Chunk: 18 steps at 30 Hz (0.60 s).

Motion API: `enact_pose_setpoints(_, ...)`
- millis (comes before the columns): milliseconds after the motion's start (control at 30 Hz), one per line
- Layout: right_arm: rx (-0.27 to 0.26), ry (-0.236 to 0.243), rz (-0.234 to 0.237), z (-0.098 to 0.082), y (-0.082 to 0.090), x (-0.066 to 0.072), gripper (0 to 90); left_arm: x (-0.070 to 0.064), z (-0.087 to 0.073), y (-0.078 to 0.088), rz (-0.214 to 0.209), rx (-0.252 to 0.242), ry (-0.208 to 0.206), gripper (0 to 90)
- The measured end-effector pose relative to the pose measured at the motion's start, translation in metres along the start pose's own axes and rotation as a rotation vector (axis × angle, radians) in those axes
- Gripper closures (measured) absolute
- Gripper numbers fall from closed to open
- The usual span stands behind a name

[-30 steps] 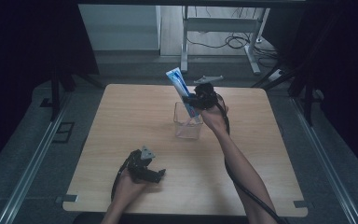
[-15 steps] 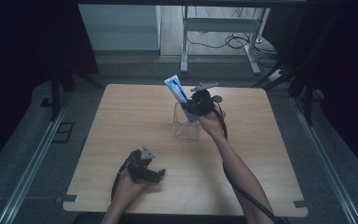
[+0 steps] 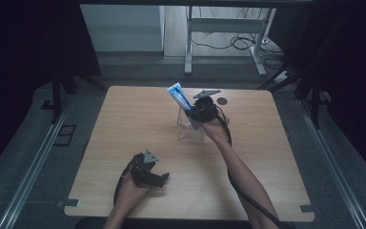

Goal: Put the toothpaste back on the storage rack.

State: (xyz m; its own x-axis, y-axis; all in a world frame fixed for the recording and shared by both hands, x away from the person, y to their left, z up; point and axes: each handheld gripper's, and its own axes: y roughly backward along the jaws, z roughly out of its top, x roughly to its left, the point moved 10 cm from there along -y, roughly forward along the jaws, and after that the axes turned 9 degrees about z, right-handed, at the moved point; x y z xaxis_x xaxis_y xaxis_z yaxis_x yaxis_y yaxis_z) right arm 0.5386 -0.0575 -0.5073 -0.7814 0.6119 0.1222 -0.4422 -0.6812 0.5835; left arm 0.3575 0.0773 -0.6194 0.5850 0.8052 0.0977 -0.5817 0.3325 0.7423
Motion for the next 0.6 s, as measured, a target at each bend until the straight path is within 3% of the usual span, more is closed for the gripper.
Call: enact_pose_setpoints(600, 0.026, -0.013, 0.064, -0.012, -0.002, 0.001, 61.8, 0.000, 0.000, 0.000, -0.001, 0.001, 0.002, 2.3)
